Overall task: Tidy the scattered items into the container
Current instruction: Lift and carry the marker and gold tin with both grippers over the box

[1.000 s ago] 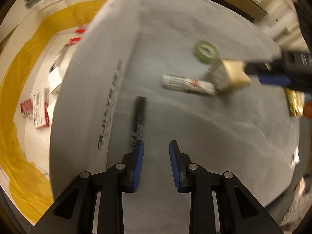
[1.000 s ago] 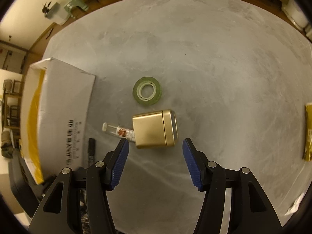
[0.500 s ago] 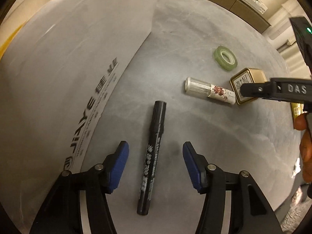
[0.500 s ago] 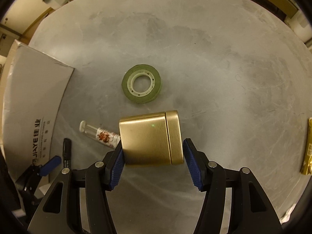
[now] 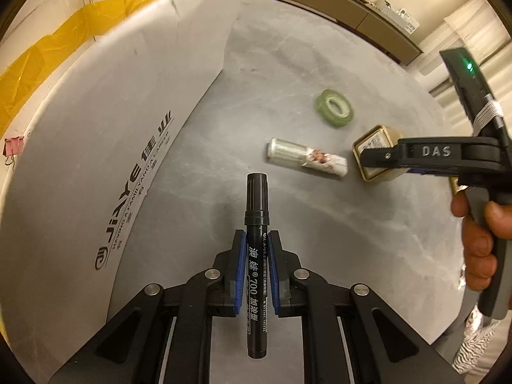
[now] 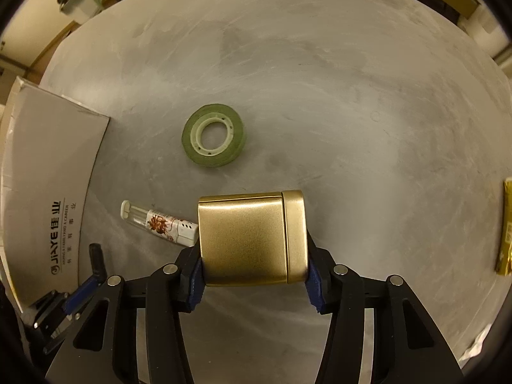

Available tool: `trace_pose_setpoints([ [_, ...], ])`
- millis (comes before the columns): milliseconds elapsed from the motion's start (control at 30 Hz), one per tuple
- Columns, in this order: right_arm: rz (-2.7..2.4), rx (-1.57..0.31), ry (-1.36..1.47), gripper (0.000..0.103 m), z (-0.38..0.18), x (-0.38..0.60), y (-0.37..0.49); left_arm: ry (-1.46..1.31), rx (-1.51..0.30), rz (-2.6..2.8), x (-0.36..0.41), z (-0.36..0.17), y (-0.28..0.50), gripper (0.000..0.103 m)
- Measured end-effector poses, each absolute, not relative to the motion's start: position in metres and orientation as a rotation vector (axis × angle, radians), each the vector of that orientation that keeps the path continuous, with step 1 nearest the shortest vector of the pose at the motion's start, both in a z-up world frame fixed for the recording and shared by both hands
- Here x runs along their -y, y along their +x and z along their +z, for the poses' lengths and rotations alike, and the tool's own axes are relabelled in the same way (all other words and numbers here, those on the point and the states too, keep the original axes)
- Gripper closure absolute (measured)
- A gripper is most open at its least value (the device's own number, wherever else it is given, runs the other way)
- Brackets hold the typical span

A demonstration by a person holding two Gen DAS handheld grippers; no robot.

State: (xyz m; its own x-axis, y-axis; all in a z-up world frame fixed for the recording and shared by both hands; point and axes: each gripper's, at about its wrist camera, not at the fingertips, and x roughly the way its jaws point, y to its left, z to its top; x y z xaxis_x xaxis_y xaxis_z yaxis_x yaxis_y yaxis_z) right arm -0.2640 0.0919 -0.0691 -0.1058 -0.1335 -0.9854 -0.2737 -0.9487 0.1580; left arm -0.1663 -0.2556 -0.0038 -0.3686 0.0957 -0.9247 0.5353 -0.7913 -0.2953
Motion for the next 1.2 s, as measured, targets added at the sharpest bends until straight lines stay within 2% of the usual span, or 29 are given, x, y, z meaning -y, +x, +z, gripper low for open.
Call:
trace_pose_setpoints([
  [100, 2.210, -0.491, -2.024, 0.049, -0.063, -0.095, -0.255, 1.553, -0.861, -2.246, 0.251, 0.012, -0.162, 0.089],
  [467, 2.229, -0.521, -2.021, 0.049, -0.025, -0.087, -0.228, 1.489, -0.912, -2.296, 0.241, 0.013, -0.159, 0.089],
  [1200, 2.435, -0.457, -2.059, 0.049, 0.096, 0.019, -0.239, 1.262, -1.031, -2.274, 0.304, 0.112, -0.102, 0.089],
])
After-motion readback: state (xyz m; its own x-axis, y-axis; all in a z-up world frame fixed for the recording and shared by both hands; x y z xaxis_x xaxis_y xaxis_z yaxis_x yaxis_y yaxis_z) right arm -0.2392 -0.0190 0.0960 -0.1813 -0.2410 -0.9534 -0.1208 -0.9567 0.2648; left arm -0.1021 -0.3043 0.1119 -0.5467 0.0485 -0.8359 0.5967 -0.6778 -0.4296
